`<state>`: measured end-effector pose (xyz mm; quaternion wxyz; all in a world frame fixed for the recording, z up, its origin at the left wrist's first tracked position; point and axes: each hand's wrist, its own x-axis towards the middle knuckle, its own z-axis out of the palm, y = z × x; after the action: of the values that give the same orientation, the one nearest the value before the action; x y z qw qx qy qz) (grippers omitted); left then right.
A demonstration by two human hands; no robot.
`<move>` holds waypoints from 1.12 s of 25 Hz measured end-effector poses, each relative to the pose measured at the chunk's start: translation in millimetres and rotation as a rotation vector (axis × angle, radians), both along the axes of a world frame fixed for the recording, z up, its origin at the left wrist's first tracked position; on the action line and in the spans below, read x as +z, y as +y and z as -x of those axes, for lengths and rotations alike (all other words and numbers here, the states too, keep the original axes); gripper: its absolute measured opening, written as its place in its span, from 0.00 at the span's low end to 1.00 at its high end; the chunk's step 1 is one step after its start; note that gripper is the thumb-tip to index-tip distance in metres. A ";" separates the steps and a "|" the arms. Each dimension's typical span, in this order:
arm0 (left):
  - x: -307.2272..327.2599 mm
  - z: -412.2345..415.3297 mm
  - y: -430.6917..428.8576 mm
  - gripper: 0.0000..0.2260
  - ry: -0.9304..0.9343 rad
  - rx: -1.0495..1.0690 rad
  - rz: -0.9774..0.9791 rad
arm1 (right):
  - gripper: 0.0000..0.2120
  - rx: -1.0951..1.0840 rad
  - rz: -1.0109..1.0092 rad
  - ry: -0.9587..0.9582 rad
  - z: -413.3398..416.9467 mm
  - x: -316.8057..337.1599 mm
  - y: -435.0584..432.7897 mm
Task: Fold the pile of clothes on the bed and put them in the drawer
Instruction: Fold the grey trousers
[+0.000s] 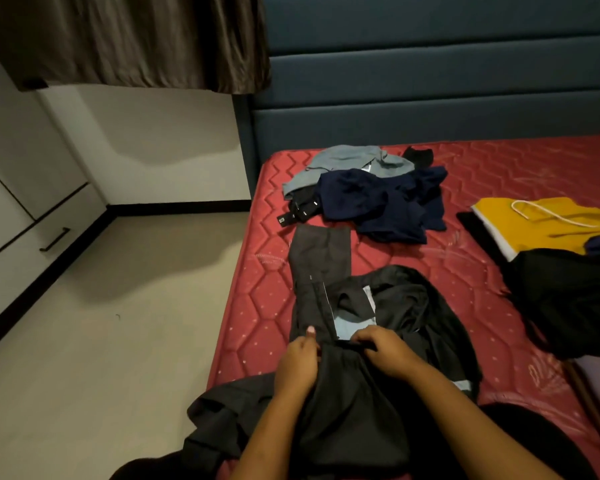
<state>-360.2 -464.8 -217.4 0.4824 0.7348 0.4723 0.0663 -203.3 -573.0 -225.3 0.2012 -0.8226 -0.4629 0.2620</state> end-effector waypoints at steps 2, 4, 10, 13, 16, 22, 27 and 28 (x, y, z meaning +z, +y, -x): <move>1.6 -13.8 7.7 0.21 0.071 -0.013 0.057 | 0.14 0.001 -0.021 0.077 -2.8 1.0 -6.1; -2.6 -19.9 5.3 0.21 0.177 -0.125 0.013 | 0.14 0.005 -0.016 0.131 -4.9 5.5 -10.3; -11.5 -3.0 -17.7 0.09 0.147 -0.138 -0.155 | 0.09 -0.121 0.253 -0.283 -9.6 39.2 -31.0; 8.0 12.2 -21.0 0.08 0.025 -0.103 -0.197 | 0.13 -0.078 0.242 -0.628 -1.1 65.8 -23.7; 23.8 32.5 -20.4 0.10 -0.033 -0.149 -0.181 | 0.16 -0.015 0.194 -0.821 10.9 78.2 -21.1; -2.3 74.6 -8.3 0.09 -0.058 -0.152 0.061 | 0.17 0.238 0.034 -0.494 47.9 41.4 -17.6; -30.3 49.0 0.1 0.20 -0.143 -0.057 0.079 | 0.10 0.121 -0.132 -0.095 59.9 22.8 20.9; -36.2 45.2 3.6 0.19 -0.181 -0.079 0.065 | 0.07 0.118 -0.104 -0.079 59.8 19.4 26.8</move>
<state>-405.4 -461.2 -253.7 0.5488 0.7277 0.3995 0.0980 -263.2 -546.2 -205.9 0.2096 -0.7919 -0.5313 0.2163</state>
